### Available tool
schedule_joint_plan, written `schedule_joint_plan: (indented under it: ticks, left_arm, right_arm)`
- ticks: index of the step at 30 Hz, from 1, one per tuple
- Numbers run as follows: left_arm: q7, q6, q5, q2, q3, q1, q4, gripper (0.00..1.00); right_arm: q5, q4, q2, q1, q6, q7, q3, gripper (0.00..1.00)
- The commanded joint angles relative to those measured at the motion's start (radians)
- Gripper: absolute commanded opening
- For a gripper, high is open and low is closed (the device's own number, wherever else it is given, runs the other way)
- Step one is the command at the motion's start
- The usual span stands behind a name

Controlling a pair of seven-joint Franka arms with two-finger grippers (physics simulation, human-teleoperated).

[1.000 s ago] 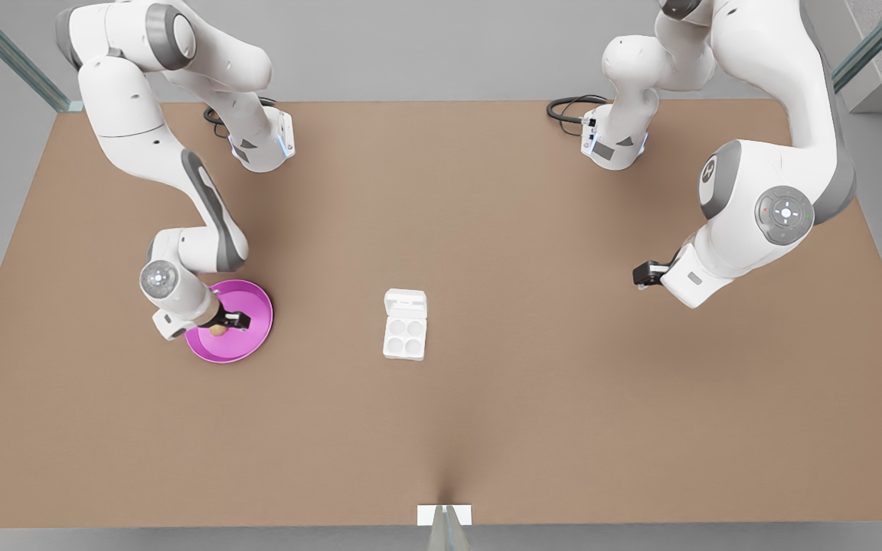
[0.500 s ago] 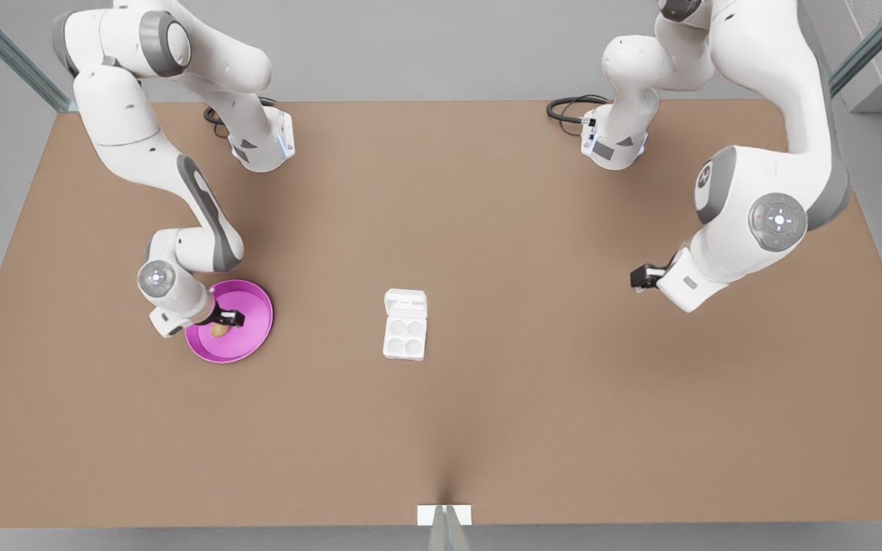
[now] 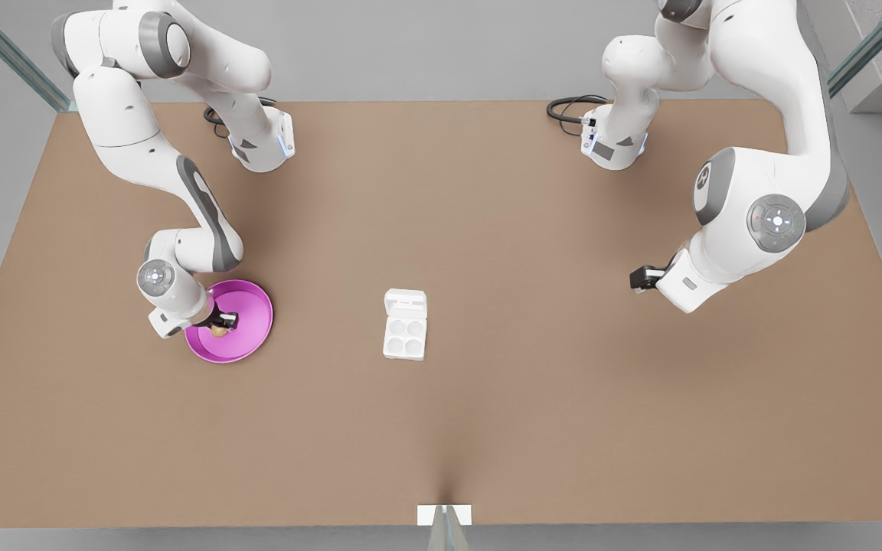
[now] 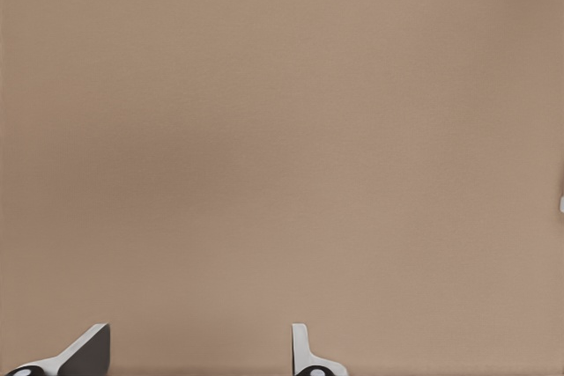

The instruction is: Pack egg into the box and close the box lid

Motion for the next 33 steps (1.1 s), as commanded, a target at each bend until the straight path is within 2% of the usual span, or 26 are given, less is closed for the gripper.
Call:
schedule_joint_plan:
  ticks: [1, 5, 9, 12, 16, 18, 21, 25, 27, 33]
  left_arm:
    - [-0.002, 0.001, 0.002, -0.002, 0.0, 0.002, 0.0, 1.0]
    - [0.0, 0.001, 0.002, -0.001, 0.0, 0.0, 0.0, 1.0]
    - [0.0, 0.001, 0.002, -0.001, 0.0, 0.0, 0.0, 1.0]
    - [0.0, 0.001, 0.002, -0.001, 0.0, 0.0, 0.0, 1.0]
    - [-0.003, -0.048, -0.008, -0.036, -0.006, 0.002, 0.051, 1.0]
    - [-0.049, -0.045, -0.007, -0.029, -0.012, 0.002, 0.057, 1.0]
    - [-0.048, -0.042, -0.011, -0.012, -0.012, 0.009, 0.062, 1.0]
    - [-0.051, -0.041, -0.011, 0.005, -0.012, 0.0, 0.062, 1.0]
    - [-0.051, -0.041, -0.01, 0.005, -0.012, -0.002, 0.062, 1.0]
    - [-0.055, -0.041, -0.011, 0.007, -0.012, -0.009, 0.062, 1.0]
  right_arm:
    - [-0.002, 0.0, -0.002, 0.002, 0.001, -0.003, 0.0, 0.52]
    - [-0.004, -0.001, -0.027, 0.002, -0.017, -0.003, 0.0, 0.5]
    - [0.001, 0.068, -0.059, 0.058, -0.189, 0.012, 0.0, 0.5]
    - [0.016, 0.22, -0.031, 0.178, -0.358, 0.087, -0.012, 0.5]
    - [0.047, 0.474, 0.099, 0.354, -0.53, 0.252, -0.015, 0.5]
    - [0.11, 0.55, 0.141, 0.499, -0.567, 0.267, -0.088, 0.5]
    - [0.147, 0.688, 0.219, 0.592, -0.659, 0.396, -0.103, 0.5]
    - [0.28, 0.827, 0.312, 0.784, -0.709, 0.46, -0.253, 0.51]
    - [0.323, 0.836, 0.323, 0.838, -0.706, 0.5, -0.273, 0.51]
    - [0.378, 0.859, 0.346, 0.859, -0.697, 0.518, -0.275, 0.51]
